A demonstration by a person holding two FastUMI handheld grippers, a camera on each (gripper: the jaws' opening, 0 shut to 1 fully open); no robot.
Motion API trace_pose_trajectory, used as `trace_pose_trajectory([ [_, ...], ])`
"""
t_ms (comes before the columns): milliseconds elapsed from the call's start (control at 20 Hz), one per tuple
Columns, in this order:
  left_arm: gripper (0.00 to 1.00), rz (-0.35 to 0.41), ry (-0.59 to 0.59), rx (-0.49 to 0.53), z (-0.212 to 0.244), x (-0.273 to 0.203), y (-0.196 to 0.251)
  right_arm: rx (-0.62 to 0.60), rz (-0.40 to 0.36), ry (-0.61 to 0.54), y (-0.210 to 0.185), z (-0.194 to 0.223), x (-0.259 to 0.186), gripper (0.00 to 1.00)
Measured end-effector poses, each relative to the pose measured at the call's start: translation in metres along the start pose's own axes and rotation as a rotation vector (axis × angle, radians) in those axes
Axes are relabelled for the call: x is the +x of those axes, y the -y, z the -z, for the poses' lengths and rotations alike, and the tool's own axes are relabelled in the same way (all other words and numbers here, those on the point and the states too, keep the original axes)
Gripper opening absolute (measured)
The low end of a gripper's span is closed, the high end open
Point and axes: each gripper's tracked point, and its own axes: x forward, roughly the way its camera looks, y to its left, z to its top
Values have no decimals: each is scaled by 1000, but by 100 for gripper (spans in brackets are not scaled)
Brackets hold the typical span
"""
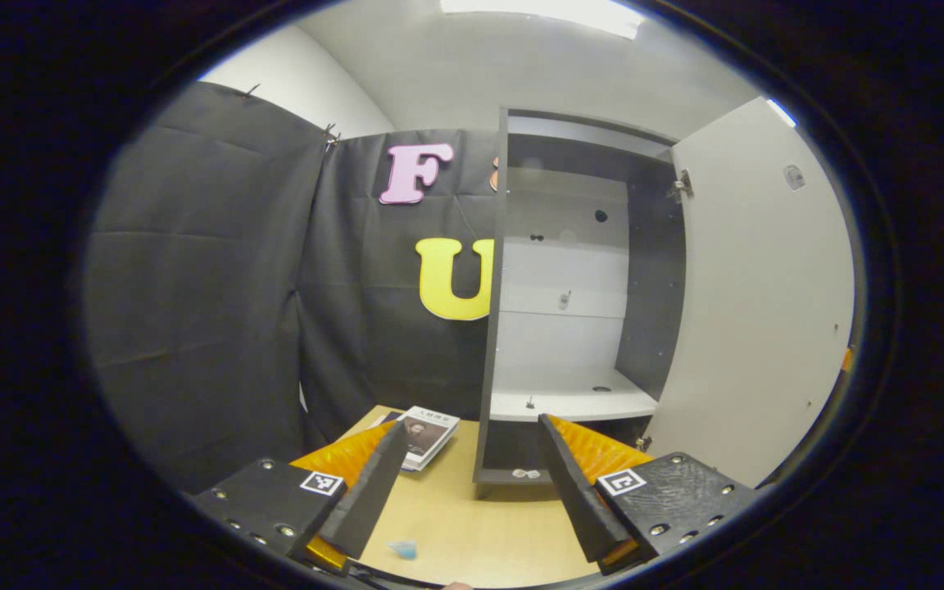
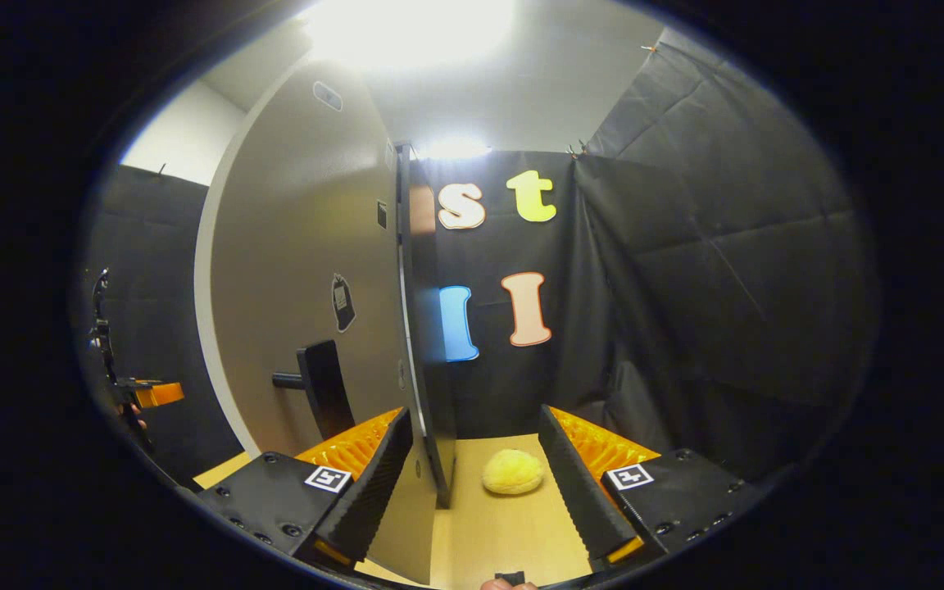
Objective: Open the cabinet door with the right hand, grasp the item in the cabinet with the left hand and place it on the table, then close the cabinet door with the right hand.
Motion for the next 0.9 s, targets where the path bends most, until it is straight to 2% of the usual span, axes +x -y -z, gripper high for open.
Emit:
trace_pose_trajectory([
  [50,96,-2,-5,0,2,3,-9,1,22,2,-2,0,-3,98],
  [100,96,1,-11,-3,5,5,-16,-6,38,4,-4,-1,-5,92],
  [200,96,11,-26,-6,11,13,-30,-28,67,15,-10,-4,-5,92],
  [250,97,10,-28,1,11,17,-39,-35,77,13,-14,-3,-7,97],
  [350,97,12,-25,19,8,25,-54,-27,77,10,-29,-1,-5,96],
  [450,96,24,-31,17,12,31,-61,-3,51,8,-53,2,-7,92],
  [500,97,32,-36,8,14,34,-65,9,33,4,-68,4,-8,96],
  [750,96,29,-63,3,29,57,-98,92,-59,-14,-134,16,-3,96],
  [850,96,24,-60,5,28,61,-112,74,-86,-11,-157,14,5,96],
  [900,96,20,-59,9,29,63,-120,61,-102,-19,-169,14,10,93],
])
